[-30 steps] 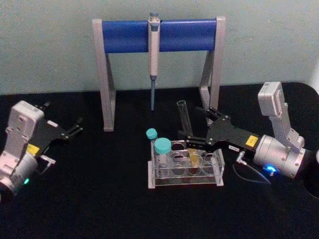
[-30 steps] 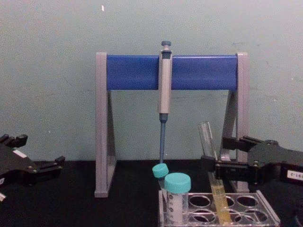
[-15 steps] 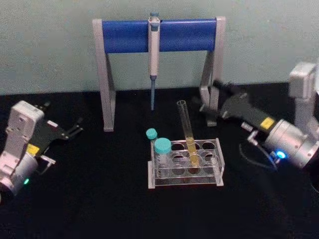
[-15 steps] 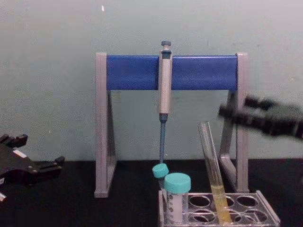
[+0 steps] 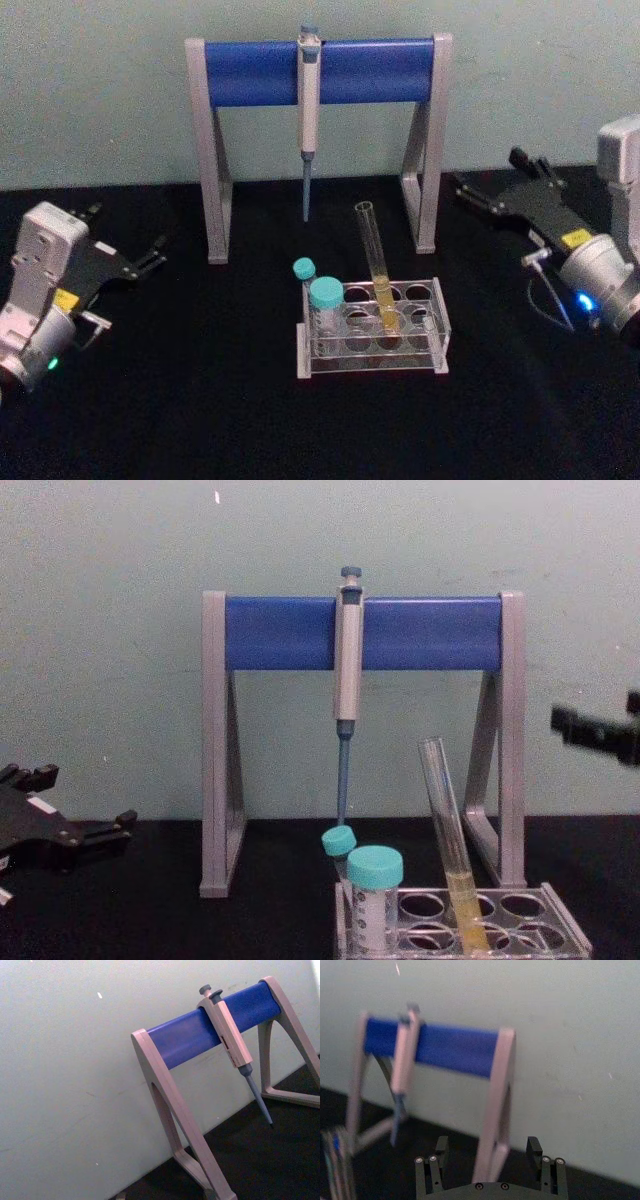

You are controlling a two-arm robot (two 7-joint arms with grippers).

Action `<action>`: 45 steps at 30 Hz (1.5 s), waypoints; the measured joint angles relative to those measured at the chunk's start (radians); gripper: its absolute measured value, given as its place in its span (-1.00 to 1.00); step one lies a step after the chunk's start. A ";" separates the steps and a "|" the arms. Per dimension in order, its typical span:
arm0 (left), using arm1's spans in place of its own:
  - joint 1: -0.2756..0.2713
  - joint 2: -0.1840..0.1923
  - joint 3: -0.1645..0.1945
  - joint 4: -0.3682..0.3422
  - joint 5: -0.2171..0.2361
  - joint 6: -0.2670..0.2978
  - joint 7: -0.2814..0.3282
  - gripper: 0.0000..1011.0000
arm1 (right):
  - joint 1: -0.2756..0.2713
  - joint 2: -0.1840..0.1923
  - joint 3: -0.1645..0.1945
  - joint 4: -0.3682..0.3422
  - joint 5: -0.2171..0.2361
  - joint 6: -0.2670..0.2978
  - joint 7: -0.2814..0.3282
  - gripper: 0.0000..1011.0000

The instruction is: Pick up the test tube from the test tube rack, shake it, then place it back into the test tube rack.

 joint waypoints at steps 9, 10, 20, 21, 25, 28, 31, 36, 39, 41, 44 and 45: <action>0.000 0.000 0.000 0.000 0.000 0.000 0.000 0.98 | -0.043 -0.006 -0.022 0.028 -0.115 0.054 -0.079 0.98; 0.000 0.000 0.000 0.000 0.000 0.000 0.000 0.98 | -0.045 -0.008 -0.022 0.031 -0.118 0.056 -0.080 0.98; 0.000 0.000 0.000 0.000 0.000 0.000 0.000 0.98 | -0.047 -0.011 -0.020 0.035 -0.124 0.059 -0.081 0.98; 0.000 0.000 0.000 0.000 0.000 0.000 0.000 0.98 | -0.046 -0.011 -0.020 0.035 -0.124 0.058 -0.081 0.98; 0.000 0.000 0.000 0.000 0.000 0.000 0.000 0.98 | -0.046 -0.010 -0.021 0.034 -0.123 0.058 -0.080 0.98; 0.000 0.000 0.000 0.000 0.000 0.000 0.000 0.98 | -0.046 -0.010 -0.021 0.034 -0.122 0.057 -0.080 0.98; 0.000 0.000 0.000 0.000 0.000 0.000 0.000 0.98 | -0.046 -0.010 -0.021 0.034 -0.122 0.057 -0.080 0.98; 0.000 0.000 0.000 0.000 0.000 0.000 0.000 0.98 | -0.045 -0.009 -0.021 0.033 -0.120 0.056 -0.078 0.98; 0.000 0.000 0.000 0.000 0.000 0.000 0.000 0.98 | -0.045 -0.009 -0.021 0.033 -0.119 0.056 -0.078 0.98; 0.000 0.000 0.000 0.000 0.000 0.000 0.000 0.98 | -0.045 -0.009 -0.021 0.033 -0.119 0.056 -0.078 0.98; 0.000 0.000 0.000 0.000 0.000 0.000 0.000 0.98 | -0.045 -0.009 -0.021 0.033 -0.119 0.056 -0.078 0.98; 0.000 0.000 0.000 0.000 0.000 0.000 0.000 0.98 | -0.045 -0.009 -0.021 0.033 -0.119 0.056 -0.078 0.98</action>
